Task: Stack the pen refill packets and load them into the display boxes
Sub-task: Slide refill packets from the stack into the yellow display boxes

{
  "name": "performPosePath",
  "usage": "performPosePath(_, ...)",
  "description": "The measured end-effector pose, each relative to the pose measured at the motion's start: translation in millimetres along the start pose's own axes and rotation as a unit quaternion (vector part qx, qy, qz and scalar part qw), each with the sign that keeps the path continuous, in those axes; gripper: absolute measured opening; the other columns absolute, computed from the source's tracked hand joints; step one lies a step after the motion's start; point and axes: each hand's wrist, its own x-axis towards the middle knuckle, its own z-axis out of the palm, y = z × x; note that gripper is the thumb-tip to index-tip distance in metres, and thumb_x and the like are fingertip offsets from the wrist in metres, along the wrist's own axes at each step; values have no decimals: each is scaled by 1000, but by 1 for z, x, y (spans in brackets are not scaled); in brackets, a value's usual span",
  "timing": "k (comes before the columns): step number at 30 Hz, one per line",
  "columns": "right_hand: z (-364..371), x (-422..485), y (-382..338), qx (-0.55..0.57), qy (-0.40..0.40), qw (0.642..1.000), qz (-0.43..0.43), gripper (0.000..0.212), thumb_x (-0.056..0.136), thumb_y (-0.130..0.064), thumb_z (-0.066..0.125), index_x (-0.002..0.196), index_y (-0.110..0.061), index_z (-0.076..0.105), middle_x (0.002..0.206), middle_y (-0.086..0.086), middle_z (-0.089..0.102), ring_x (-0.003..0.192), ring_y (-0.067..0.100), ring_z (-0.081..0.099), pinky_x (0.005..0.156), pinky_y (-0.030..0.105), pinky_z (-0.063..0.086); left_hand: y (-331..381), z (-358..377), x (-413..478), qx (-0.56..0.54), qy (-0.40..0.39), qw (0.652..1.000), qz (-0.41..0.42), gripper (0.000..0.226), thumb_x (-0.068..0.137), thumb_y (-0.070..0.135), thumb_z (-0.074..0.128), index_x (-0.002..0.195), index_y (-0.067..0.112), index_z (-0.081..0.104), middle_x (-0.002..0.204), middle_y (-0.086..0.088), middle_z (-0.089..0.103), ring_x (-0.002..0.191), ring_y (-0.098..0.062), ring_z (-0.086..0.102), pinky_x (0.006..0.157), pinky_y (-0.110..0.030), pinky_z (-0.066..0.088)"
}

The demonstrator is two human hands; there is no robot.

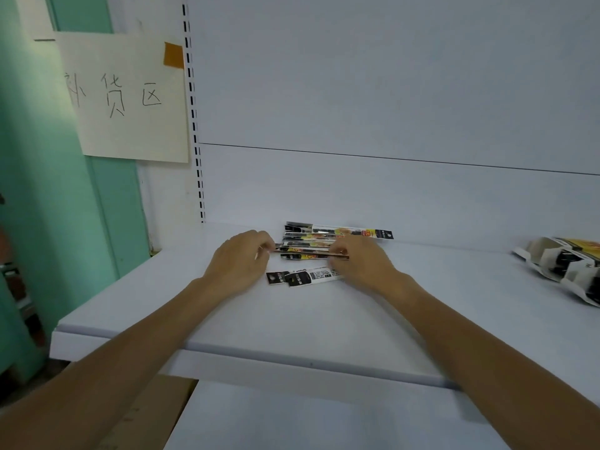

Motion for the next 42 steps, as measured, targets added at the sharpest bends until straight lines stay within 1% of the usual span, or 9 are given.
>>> performPosePath(8, 15, -4, 0, -80, -20, 993, -79, 27, 90, -22, 44, 70, -15, 61, 78, 1, 48, 84, 20, 46, 67, 29, 35, 1, 11, -3, 64, -82, 994, 15, 52, 85, 59, 48, 123, 25, 55, 127, 6, 54, 120, -15, 43, 96, -30, 33)
performPosePath(10, 15, -7, 0, -53, -32, 995, -76, 25, 91, -28, 46, 87, -12, 65, 91, 0, 54, 90, 16, 47, 73, 30, 40, 1, 12, -3, 66, -90, 994, 21, 54, 85, 60, 49, 125, 25, 53, 130, 5, 53, 121, -15, 42, 97, -30, 33)
performPosePath(14, 11, -11, 0, -20, -33, 997, -67, 21, 87, -35, 52, 87, -16, 60, 89, -5, 61, 85, 15, 54, 71, 31, 45, -1, 13, -4, 59, -86, 994, 14, 51, 83, 57, 54, 122, 24, 55, 128, 5, 54, 120, -15, 42, 93, -27, 32)
performPosePath(18, 10, -13, 3, -47, -44, 995, -73, 38, 90, -40, 50, 118, -16, 57, 118, -1, 55, 112, 17, 44, 95, 37, 39, -3, 13, -4, 47, -65, 997, -18, 46, 82, 56, 57, 114, 23, 59, 122, 2, 55, 114, -16, 46, 90, -27, 34)
performPosePath(22, 11, -13, 4, -46, -32, 995, -80, 35, 90, -43, 49, 108, -15, 62, 105, -1, 64, 98, 13, 51, 81, 29, 40, -3, 13, -4, 47, -62, 997, -23, 46, 82, 54, 58, 114, 22, 60, 121, 1, 55, 114, -17, 46, 92, -29, 36)
performPosePath(29, 12, -17, 4, -47, -18, 995, -84, 47, 92, -43, 48, 132, -18, 48, 134, -3, 47, 127, 14, 36, 102, 28, 30, -6, 15, -4, 30, -66, 997, -9, 42, 85, 49, 57, 118, 23, 56, 123, 3, 54, 117, -16, 43, 92, -26, 33)
performPosePath(36, 12, -14, 3, -56, 33, 995, -78, 37, 89, -44, 52, 116, -20, 60, 105, -3, 64, 108, 16, 50, 92, 31, 38, -7, 15, -5, 17, -55, 998, -8, 46, 84, 46, 59, 122, 21, 52, 122, 3, 53, 116, -15, 43, 93, -27, 35)
performPosePath(39, 13, -16, 4, -36, 27, 994, -100, 41, 90, -41, 53, 126, -22, 54, 121, -5, 56, 117, 13, 46, 94, 28, 36, -7, 15, -5, 15, -51, 999, -6, 48, 85, 46, 59, 124, 20, 51, 126, 3, 52, 119, -16, 42, 96, -28, 35)
performPosePath(42, 11, -16, 5, 4, -12, 995, -101, 35, 90, -43, 52, 118, -22, 59, 111, -6, 63, 104, 13, 54, 82, 27, 42, -7, 15, -5, 11, -55, 998, 3, 45, 86, 44, 59, 124, 20, 53, 124, 3, 54, 117, -17, 45, 95, -29, 36)
